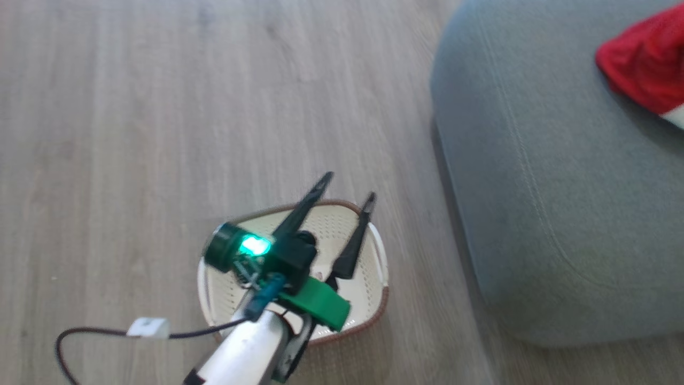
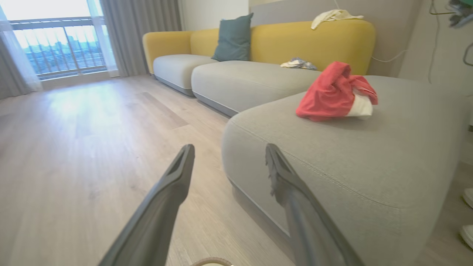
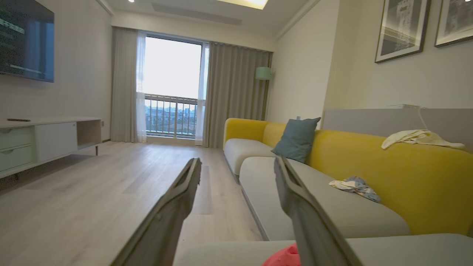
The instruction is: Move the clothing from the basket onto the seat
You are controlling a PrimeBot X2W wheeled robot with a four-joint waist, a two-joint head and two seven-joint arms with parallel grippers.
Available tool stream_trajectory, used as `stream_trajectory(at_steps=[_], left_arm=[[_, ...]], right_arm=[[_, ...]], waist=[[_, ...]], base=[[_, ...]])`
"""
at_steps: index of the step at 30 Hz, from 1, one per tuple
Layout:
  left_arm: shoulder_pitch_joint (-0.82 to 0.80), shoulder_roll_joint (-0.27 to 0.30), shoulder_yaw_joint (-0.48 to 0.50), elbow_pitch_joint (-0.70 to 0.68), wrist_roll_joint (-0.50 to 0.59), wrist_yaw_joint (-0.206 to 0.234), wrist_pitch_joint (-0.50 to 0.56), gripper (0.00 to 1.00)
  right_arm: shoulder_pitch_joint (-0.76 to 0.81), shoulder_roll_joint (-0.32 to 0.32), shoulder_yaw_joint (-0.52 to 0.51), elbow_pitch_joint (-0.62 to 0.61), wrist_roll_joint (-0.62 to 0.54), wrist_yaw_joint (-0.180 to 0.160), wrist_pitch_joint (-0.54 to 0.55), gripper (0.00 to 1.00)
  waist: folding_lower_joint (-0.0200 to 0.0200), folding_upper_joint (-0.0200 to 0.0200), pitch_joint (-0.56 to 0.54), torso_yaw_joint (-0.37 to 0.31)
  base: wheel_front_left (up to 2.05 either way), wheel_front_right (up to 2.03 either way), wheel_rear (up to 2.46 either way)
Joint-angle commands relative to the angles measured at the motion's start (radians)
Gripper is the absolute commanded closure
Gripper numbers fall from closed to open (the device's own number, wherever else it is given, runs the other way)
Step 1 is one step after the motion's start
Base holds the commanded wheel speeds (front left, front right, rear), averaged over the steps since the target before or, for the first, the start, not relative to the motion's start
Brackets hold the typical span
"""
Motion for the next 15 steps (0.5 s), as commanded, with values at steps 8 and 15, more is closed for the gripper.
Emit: stream_trajectory(at_steps=[8,15], left_arm=[[0.055,-0.005,0.162,-0.052,0.0,0.034,-0.01,0.0],[0.103,-0.005,0.237,-0.087,0.002,0.094,-0.01,0.0]], right_arm=[[0.178,0.084,0.074,-0.174,-0.026,0.0,-0.002,0.0],[0.272,0.167,0.105,-0.222,-0.05,0.0,-0.002,0.0]], waist=[[0.0002,-0.0001,-0.074,0.116],[0.0002,-0.0001,-0.09,0.168]], base=[[0.0,0.0,0.0],[0.0,0.0,0.0]])
